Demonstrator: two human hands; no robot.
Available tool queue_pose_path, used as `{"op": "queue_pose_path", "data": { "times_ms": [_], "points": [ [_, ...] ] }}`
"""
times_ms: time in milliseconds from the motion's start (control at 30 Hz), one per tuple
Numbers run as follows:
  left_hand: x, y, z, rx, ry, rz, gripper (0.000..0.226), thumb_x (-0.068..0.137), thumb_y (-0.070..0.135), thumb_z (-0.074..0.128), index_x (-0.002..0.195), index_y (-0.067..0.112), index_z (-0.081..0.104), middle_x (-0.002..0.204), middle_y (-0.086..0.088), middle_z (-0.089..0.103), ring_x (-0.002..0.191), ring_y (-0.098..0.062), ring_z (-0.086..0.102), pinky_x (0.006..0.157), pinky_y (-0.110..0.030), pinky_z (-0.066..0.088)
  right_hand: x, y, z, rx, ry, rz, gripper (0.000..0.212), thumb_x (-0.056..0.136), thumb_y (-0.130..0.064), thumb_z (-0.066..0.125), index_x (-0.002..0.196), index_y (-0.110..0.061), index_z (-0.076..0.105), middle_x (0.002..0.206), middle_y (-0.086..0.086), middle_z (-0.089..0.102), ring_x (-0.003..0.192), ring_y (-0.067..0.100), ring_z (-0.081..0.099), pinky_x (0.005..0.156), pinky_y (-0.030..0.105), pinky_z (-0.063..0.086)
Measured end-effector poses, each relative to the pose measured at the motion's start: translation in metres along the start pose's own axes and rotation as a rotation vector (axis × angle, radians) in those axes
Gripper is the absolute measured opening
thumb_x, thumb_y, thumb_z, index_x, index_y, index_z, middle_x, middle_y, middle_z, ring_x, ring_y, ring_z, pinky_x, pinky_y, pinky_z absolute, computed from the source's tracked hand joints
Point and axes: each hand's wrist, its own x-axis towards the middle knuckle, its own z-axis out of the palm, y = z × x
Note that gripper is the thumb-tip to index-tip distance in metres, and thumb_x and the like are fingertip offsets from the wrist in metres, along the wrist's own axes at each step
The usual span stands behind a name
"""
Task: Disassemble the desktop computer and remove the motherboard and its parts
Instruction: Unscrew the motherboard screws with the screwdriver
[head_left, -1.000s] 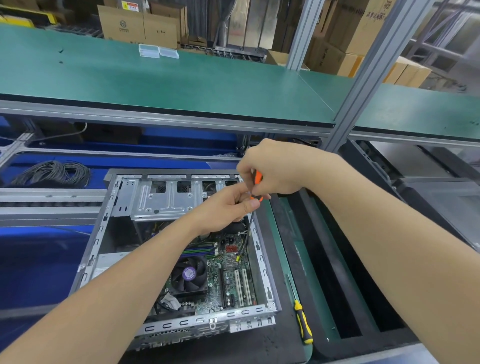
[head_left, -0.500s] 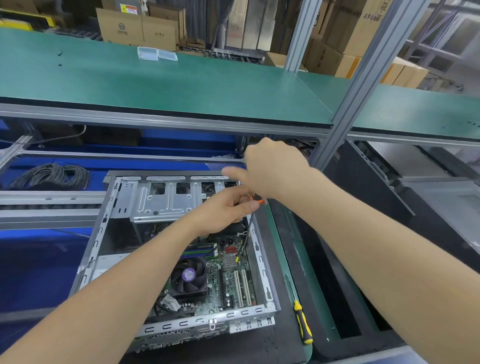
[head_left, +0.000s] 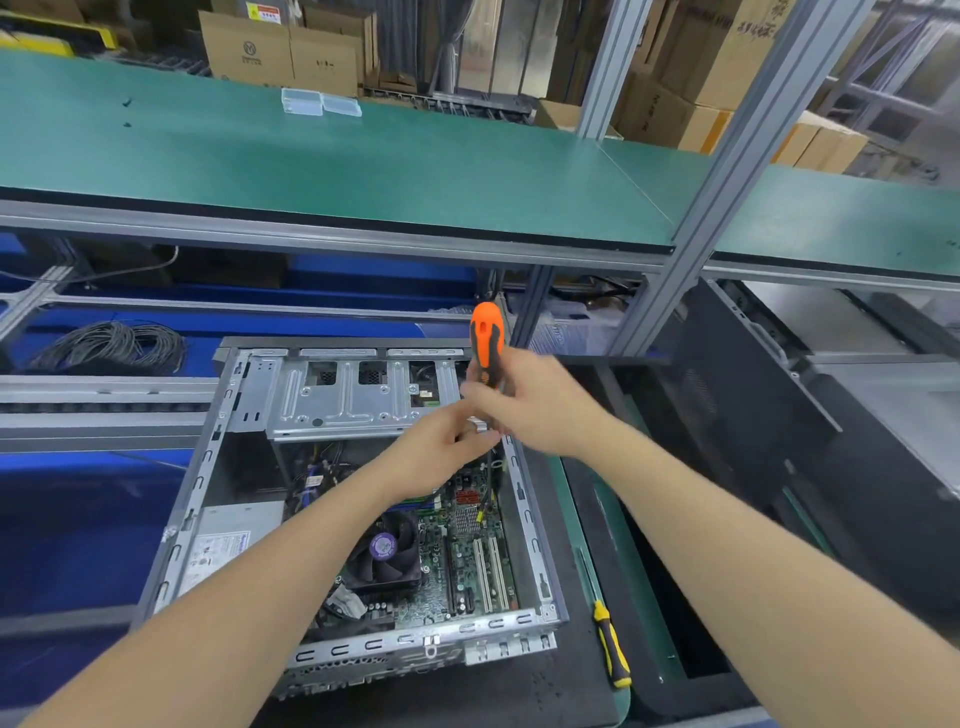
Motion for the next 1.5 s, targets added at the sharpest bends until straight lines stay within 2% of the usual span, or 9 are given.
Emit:
{"op": "queue_pose_path", "data": {
  "times_ms": [100, 233, 467, 600, 700, 833, 1000, 1200, 1500],
  "points": [
    [-0.01, -0.019, 0.01, 0.067, 0.089, -0.121, 0.006, 0.105, 0.032, 0.055, 0.103, 0.031, 0.06, 0.057, 0.007, 0.04, 0.045, -0.008, 0.032, 0.05, -0.029, 0.026, -0.009, 0.009, 0.023, 0.075, 0.038, 0.061, 0.028, 0.103, -0.05, 0.047, 0.097, -0.023, 0.055, 0.069, 0.001, 0.07, 0.059, 0.012, 0.067, 0.067, 0.045, 0.059],
    [-0.024, -0.034, 0.022, 0.071, 0.205, -0.188, 0.021, 0.103, 0.019, 0.054, 0.096, 0.037, 0.063, 0.049, 0.007, 0.041, 0.045, -0.01, 0.034, 0.046, -0.02, 0.028, -0.007, 0.011, 0.024, 0.118, 0.151, 0.022, 0.022, 0.105, -0.045, 0.046, 0.093, -0.026, 0.048, 0.068, 0.002, 0.068, 0.057, 0.016, 0.066, 0.062, 0.046, 0.056],
    [-0.03, -0.043, 0.026, 0.239, 0.11, -0.25, 0.036, 0.089, 0.006, 0.056, 0.081, 0.037, 0.071, 0.047, 0.01, 0.045, 0.044, -0.005, 0.044, 0.046, -0.014, 0.035, -0.005, 0.009, 0.01, 0.132, 0.181, 0.077, 0.028, 0.105, -0.045, 0.045, 0.091, -0.021, 0.049, 0.069, 0.0, 0.071, 0.053, 0.012, 0.068, 0.054, 0.038, 0.058],
    [-0.03, -0.047, 0.025, 0.264, 0.056, -0.229, 0.027, 0.084, 0.016, 0.069, 0.086, 0.043, 0.07, 0.046, 0.011, 0.044, 0.047, -0.003, 0.045, 0.047, -0.014, 0.035, -0.007, 0.007, 0.004, 0.16, 0.203, 0.101, 0.037, 0.105, -0.047, 0.042, 0.087, -0.017, 0.053, 0.064, -0.007, 0.071, 0.045, 0.011, 0.065, 0.053, 0.027, 0.049],
    [-0.032, -0.049, 0.026, 0.32, -0.008, -0.177, 0.018, 0.082, 0.035, 0.08, 0.096, 0.044, 0.073, 0.053, 0.011, 0.044, 0.052, 0.0, 0.047, 0.049, -0.014, 0.035, -0.006, 0.005, -0.004, 0.215, 0.21, 0.109, 0.036, 0.104, -0.049, 0.04, 0.092, -0.017, 0.052, 0.068, -0.005, 0.073, 0.046, 0.013, 0.067, 0.054, 0.03, 0.049],
    [-0.03, -0.051, 0.027, 0.341, -0.016, -0.186, 0.034, 0.075, 0.052, 0.086, 0.105, 0.04, 0.075, 0.06, 0.01, 0.044, 0.052, 0.002, 0.047, 0.046, -0.016, 0.032, -0.005, -0.001, -0.009, 0.277, 0.229, 0.096, 0.035, 0.104, -0.049, 0.041, 0.095, -0.016, 0.051, 0.07, -0.002, 0.073, 0.048, 0.018, 0.069, 0.052, 0.031, 0.049],
    [-0.028, -0.052, 0.029, 0.351, -0.001, -0.196, 0.037, 0.074, 0.056, 0.086, 0.106, 0.038, 0.077, 0.061, 0.016, 0.051, 0.052, 0.002, 0.05, 0.046, -0.013, 0.032, -0.003, -0.007, -0.016, 0.326, 0.242, 0.075, 0.033, 0.103, -0.05, 0.041, 0.096, -0.02, 0.051, 0.07, -0.001, 0.074, 0.049, 0.021, 0.069, 0.047, 0.027, 0.048],
    [-0.027, -0.054, 0.03, 0.391, 0.0, -0.18, 0.011, 0.087, 0.047, 0.079, 0.086, 0.04, 0.071, 0.059, 0.018, 0.05, 0.056, 0.008, 0.053, 0.05, -0.012, 0.032, -0.003, -0.013, -0.023, 0.398, 0.257, 0.071, 0.031, 0.103, -0.046, 0.044, 0.096, -0.018, 0.052, 0.069, 0.004, 0.073, 0.049, 0.026, 0.069, 0.042, 0.027, 0.049],
    [-0.028, -0.055, 0.029, 0.33, -0.035, -0.153, 0.019, 0.081, 0.058, 0.08, 0.084, 0.042, 0.069, 0.051, 0.029, 0.052, 0.048, 0.001, 0.047, 0.047, -0.015, 0.035, -0.006, -0.013, -0.026, 0.325, 0.269, 0.08, 0.031, 0.106, -0.045, 0.043, 0.096, -0.017, 0.052, 0.07, 0.002, 0.074, 0.048, 0.021, 0.069, 0.044, 0.024, 0.051]
  ]
}}
